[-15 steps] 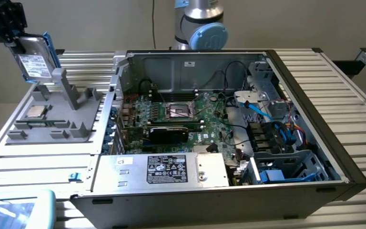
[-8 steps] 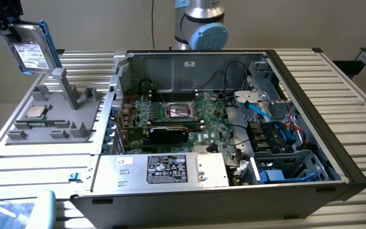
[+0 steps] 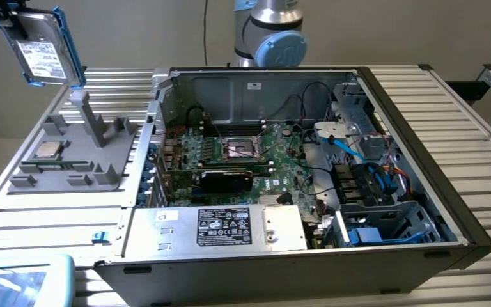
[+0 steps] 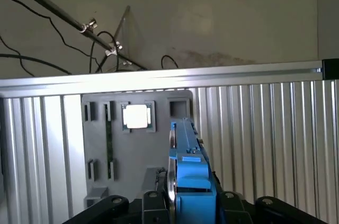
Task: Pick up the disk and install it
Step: 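Pick up the disk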
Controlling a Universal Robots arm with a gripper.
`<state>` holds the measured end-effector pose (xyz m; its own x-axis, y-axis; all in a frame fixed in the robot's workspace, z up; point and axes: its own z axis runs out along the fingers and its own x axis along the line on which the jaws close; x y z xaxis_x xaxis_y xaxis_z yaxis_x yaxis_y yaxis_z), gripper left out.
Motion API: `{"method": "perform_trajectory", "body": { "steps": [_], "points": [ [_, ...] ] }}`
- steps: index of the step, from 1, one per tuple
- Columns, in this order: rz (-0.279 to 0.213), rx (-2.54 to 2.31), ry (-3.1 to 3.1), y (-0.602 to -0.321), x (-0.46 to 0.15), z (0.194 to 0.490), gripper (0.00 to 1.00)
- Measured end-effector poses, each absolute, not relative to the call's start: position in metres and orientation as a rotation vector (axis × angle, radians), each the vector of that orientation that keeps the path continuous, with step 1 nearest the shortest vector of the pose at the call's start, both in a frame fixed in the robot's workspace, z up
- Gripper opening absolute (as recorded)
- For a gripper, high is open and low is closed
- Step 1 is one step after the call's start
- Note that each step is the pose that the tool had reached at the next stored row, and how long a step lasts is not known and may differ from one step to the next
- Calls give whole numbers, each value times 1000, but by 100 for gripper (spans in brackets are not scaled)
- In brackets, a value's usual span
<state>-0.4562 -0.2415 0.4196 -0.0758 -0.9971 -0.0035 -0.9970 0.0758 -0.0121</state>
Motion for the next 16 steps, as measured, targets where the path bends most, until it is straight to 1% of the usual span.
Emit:
{"method": "perform_trajectory", "body": {
  "steps": [16],
  "points": [
    [-10, -2128, 2296, -265, -413, 451, 37]
  ]
}}
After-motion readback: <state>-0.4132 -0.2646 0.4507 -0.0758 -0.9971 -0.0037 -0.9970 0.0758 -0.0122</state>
